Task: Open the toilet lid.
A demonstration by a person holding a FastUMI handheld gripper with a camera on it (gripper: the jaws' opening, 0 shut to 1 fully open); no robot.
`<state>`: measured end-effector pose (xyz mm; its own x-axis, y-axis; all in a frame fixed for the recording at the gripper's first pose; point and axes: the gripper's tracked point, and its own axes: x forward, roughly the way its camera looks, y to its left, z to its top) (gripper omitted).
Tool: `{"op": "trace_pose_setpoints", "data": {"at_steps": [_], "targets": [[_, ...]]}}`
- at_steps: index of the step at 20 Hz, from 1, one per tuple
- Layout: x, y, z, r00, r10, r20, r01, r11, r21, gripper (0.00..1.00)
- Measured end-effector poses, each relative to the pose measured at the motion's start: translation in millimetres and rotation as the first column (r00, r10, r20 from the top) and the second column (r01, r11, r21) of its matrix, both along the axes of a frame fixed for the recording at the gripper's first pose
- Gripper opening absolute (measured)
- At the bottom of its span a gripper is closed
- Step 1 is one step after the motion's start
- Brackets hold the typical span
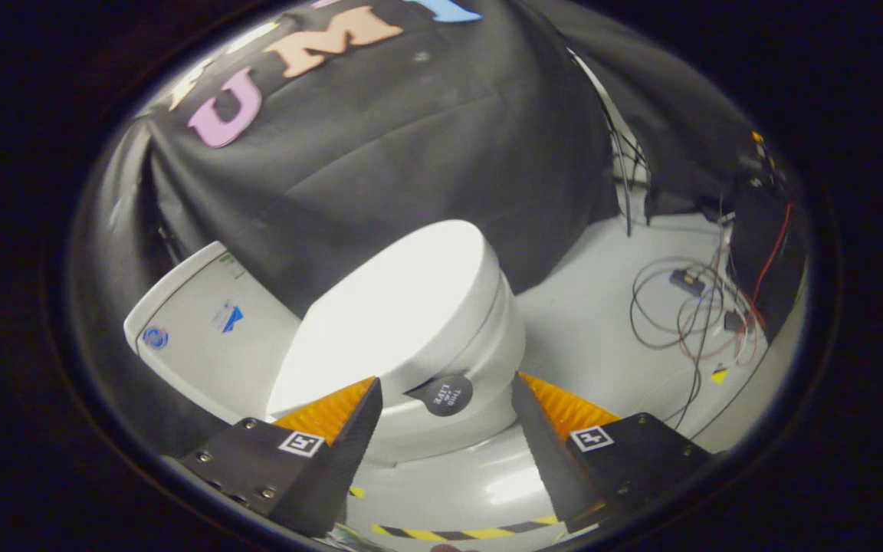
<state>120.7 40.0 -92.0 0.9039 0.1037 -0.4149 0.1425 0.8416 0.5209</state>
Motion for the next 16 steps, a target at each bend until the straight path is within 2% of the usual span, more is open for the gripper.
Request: {"op": "trace_pose_setpoints", "data": {"at_steps": [3, 7, 9, 11, 15, 16], "targets": [[9.6, -1.3, -4.2, 0.999, -0.028, -0.024, 0.030, 0.992, 0.120, 0.99], [21.1, -0.1, -26.5, 0.995, -0.049, -0.088, 0.070, 0.963, 0.262, 0.97], [26.6, 0.1, -30.5, 0.992, -0.055, -0.114, 0.093, 0.929, 0.358, 0.78], [27.4, 6.9, -33.8, 0.990, -0.049, -0.135, 0.103, 0.897, 0.430, 0.78], [35.0, 22.6, -20.1, 0.996, 0.000, -0.093, 0.055, 0.810, 0.584, 0.78], [35.0, 25.7, -18.4, 0.996, 0.010, -0.089, 0.045, 0.798, 0.601, 0.78]]}}
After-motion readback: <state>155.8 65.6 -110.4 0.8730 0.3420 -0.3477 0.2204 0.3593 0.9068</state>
